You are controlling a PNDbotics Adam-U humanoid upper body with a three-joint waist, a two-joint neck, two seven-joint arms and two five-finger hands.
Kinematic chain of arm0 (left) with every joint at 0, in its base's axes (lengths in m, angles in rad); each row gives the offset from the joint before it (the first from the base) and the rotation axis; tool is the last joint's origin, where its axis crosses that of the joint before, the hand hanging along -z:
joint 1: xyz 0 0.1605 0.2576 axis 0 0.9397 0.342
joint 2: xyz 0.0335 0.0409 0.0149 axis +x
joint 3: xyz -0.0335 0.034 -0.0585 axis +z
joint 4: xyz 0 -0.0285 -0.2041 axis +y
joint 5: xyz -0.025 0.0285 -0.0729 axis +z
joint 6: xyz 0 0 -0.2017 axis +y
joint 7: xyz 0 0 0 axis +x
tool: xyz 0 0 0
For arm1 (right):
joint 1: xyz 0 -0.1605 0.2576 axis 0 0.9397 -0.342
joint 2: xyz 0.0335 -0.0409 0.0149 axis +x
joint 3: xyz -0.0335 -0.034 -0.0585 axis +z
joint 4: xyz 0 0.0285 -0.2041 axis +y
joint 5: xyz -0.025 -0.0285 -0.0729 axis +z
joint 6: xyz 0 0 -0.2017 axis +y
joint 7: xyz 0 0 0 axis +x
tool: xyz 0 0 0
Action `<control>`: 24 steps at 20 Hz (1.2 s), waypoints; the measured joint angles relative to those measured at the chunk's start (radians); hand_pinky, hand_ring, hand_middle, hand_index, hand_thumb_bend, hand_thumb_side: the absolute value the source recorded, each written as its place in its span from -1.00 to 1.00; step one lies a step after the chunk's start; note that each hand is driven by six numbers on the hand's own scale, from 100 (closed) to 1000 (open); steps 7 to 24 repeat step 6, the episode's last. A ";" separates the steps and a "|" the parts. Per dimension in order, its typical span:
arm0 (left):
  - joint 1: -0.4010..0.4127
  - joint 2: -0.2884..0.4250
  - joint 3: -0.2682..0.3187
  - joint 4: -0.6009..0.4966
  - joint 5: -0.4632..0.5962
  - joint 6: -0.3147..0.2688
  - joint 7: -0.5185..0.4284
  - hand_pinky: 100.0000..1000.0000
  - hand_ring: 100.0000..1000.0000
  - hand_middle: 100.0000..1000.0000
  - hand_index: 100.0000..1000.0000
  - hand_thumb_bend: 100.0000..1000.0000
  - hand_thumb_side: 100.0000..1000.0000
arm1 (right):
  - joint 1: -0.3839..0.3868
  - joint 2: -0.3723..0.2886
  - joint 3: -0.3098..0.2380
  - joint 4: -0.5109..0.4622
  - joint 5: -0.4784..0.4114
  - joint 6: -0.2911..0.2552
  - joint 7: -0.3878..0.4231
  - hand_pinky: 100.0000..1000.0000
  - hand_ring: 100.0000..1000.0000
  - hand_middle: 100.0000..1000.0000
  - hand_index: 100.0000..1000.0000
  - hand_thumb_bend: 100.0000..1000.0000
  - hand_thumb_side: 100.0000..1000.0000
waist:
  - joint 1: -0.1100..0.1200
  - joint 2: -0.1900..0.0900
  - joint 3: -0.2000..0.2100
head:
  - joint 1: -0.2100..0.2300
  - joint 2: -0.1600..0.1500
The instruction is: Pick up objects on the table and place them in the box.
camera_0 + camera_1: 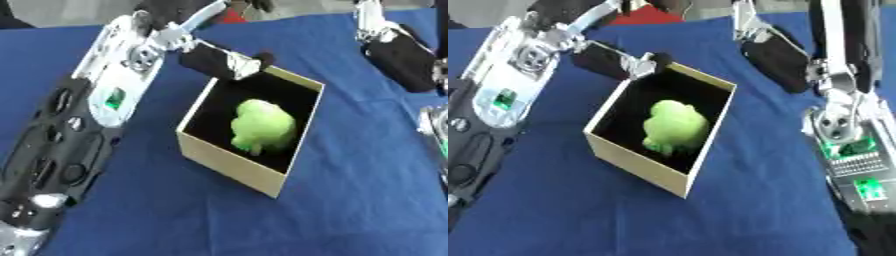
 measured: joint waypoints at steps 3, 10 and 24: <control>0.032 0.038 0.046 -0.054 0.035 0.050 0.048 -0.12 0.34 0.14 0.42 -0.89 -0.09 | 0.000 0.000 -0.003 0.000 0.003 0.000 0.000 0.75 0.43 0.44 0.75 -1.00 -0.01 | -0.001 0.000 0.004 | -0.004 0.000; 0.069 0.076 0.087 -0.102 0.063 0.098 0.089 -0.13 0.34 0.12 0.42 -0.98 -0.07 | -0.001 0.000 -0.004 0.000 0.004 -0.001 0.001 0.75 0.43 0.44 0.75 -1.00 -0.01 | -0.002 0.000 0.007 | -0.006 0.000; 0.069 0.076 0.087 -0.102 0.063 0.098 0.089 -0.13 0.34 0.12 0.42 -0.98 -0.07 | -0.001 0.000 -0.004 0.000 0.004 -0.001 0.001 0.75 0.43 0.44 0.75 -1.00 -0.01 | -0.002 0.000 0.007 | -0.006 0.000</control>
